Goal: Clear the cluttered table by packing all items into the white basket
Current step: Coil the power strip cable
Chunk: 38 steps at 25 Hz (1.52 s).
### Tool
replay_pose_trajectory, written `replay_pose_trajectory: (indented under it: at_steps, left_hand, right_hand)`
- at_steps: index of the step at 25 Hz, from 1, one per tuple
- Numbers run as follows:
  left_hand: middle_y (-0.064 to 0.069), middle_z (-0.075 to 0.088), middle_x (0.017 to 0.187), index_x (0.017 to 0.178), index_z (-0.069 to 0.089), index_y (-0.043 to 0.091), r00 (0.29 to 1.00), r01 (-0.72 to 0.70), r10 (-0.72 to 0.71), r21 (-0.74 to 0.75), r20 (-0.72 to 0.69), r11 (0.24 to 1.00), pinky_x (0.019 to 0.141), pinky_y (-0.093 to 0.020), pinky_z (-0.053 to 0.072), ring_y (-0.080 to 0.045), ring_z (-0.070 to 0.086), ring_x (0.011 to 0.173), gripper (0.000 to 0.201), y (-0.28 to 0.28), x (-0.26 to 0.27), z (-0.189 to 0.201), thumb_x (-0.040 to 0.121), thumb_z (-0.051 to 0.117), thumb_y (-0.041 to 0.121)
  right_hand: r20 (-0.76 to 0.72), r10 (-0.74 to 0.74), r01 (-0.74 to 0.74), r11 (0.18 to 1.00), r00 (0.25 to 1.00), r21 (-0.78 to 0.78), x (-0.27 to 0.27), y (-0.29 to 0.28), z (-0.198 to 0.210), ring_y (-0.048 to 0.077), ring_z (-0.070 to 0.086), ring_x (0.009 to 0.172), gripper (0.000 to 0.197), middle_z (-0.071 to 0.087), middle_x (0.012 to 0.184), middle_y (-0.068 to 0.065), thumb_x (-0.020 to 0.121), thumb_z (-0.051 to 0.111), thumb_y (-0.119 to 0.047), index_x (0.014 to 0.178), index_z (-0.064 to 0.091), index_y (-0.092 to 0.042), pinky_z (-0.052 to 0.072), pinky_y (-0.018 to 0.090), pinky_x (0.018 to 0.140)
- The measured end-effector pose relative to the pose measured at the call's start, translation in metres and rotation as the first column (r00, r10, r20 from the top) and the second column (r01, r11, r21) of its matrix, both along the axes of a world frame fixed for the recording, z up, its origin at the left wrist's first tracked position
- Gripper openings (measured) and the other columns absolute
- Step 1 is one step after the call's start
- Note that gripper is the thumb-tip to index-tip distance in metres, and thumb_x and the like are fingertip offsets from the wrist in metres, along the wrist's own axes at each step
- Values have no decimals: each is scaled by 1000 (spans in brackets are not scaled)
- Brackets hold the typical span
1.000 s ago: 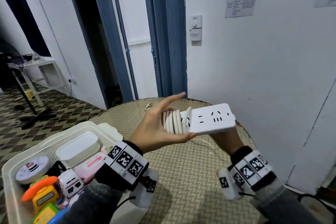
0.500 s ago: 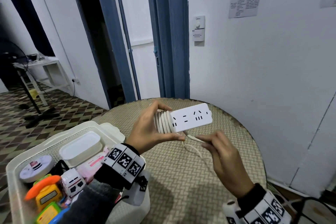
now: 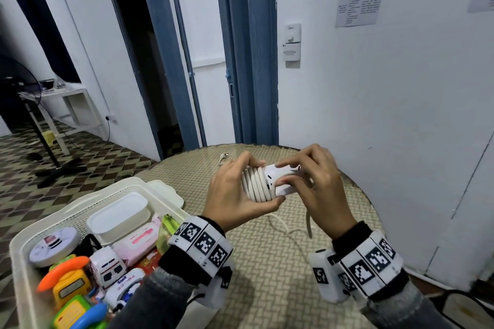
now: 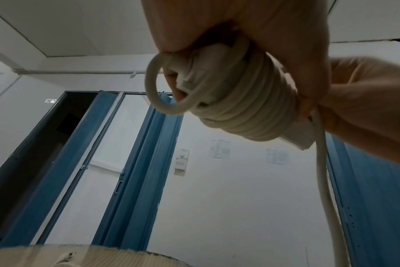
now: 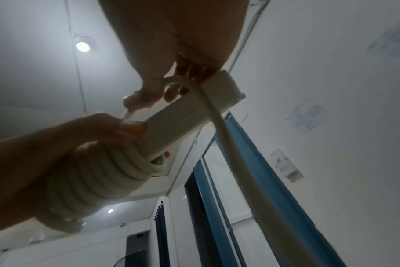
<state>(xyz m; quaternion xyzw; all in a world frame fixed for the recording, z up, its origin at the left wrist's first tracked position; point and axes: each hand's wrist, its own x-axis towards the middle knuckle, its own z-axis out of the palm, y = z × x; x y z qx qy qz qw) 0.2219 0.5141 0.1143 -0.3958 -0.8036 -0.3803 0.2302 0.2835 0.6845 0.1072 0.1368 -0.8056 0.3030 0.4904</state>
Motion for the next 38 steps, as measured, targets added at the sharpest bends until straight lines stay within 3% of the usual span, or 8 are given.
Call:
replay_pose_trajectory:
  at_steps: [3,5,8,14,19,23,29,38]
  left_hand:
    - [20,59,94,93,48,34,999,-13,12,-5,-32,1000,73,-37,49,-7,56,86,55,-5,3,4,56,79,59]
    - [21,60,94,93,49,34,998,-30,30,-5,-54,1000,73,-34,48,-7,57,85,55,-6,2,9,56,79,60]
    - [22,58,91,93,51,34,996,-72,72,0,-44,997,71,-30,47,-4,54,83,54,-8,-4,14,56,78,61]
    - [18,61,97,96,52,33,998,-29,30,-28,61,999,75,-39,51,-8,58,87,57,-17,-13,6,54,79,63]
    - [11,63,94,104,57,33,963,194,-198,42,181,980,73,-43,54,-12,62,84,59,-5,1,13,57,86,52]
    - [18,59,102,137,42,45,978,175,-175,10,109,984,82,-33,52,-4,58,92,84,3,-1,19,63,77,60]
    - [19,61,104,112,58,29,995,91,-91,-13,50,996,79,-29,49,0,56,96,60,-3,-13,19,63,80,56]
    - [23,59,109,110,54,37,997,68,-66,-59,43,996,86,-39,48,1,53,99,60,-6,-21,16,60,74,64]
  right_hand:
    - [29,-249,251,961,968,-117,-1,12,-13,8,41,103,50,47,111,-5,70,67,-59,108,64,-27,35,26,88]
    - [217,77,34,883,973,-468,3,13,-19,5,52,106,74,50,118,-5,66,78,-52,129,48,-26,44,20,90]
    - [319,615,-197,623,721,-757,13,20,-38,19,63,66,61,65,73,4,71,74,-23,125,48,-13,53,42,74]
    - [68,351,-205,682,934,-702,21,59,-21,17,59,52,15,68,64,4,70,73,-3,83,69,-8,52,23,53]
    - [98,204,-110,802,974,-587,-9,61,-4,7,60,61,27,71,68,-12,68,77,2,67,73,-25,49,20,55]
    - [261,267,-92,841,928,-533,-18,26,-23,-15,58,57,19,66,74,-16,79,68,5,91,64,-9,41,8,53]
    - [347,569,-275,737,746,-618,-2,13,-56,6,54,51,27,59,56,1,85,64,-1,108,69,-16,43,21,48]
    - [345,390,-324,916,854,-236,16,13,-63,3,60,69,28,65,71,-12,92,55,-26,118,62,-31,46,14,65]
